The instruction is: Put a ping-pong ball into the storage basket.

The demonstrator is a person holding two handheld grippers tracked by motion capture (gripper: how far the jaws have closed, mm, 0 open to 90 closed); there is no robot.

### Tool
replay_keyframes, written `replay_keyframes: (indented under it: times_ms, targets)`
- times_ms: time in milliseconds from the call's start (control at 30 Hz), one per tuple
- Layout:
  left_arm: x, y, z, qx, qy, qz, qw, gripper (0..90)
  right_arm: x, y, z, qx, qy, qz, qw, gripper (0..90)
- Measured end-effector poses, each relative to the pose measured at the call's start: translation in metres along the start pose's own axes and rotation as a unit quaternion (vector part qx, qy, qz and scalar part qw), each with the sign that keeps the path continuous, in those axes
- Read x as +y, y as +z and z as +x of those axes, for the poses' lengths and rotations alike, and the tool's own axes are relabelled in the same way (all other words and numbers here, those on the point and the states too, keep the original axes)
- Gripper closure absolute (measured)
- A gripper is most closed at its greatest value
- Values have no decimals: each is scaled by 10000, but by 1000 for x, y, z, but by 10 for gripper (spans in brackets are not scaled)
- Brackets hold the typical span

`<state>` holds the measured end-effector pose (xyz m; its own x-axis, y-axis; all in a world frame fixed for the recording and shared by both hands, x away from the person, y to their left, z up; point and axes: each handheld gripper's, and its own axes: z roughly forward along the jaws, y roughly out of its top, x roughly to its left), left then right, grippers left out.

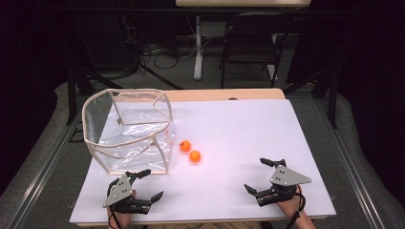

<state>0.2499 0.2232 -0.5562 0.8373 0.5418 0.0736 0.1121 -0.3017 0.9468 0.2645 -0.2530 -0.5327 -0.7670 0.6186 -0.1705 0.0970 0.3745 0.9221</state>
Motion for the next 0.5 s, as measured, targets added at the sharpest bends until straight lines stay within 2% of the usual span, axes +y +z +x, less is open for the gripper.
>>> replay_keyframes:
  times_ms: [167, 500]
  targets:
    - [-1, 0, 0, -30, -22, 22, 10000, 156, 2, 1, 0, 51, 24, 35, 10000, 0]
    - [0, 1, -1, -39, 12, 47, 10000, 156, 9, 8, 4, 2, 7, 297, 9996, 0]
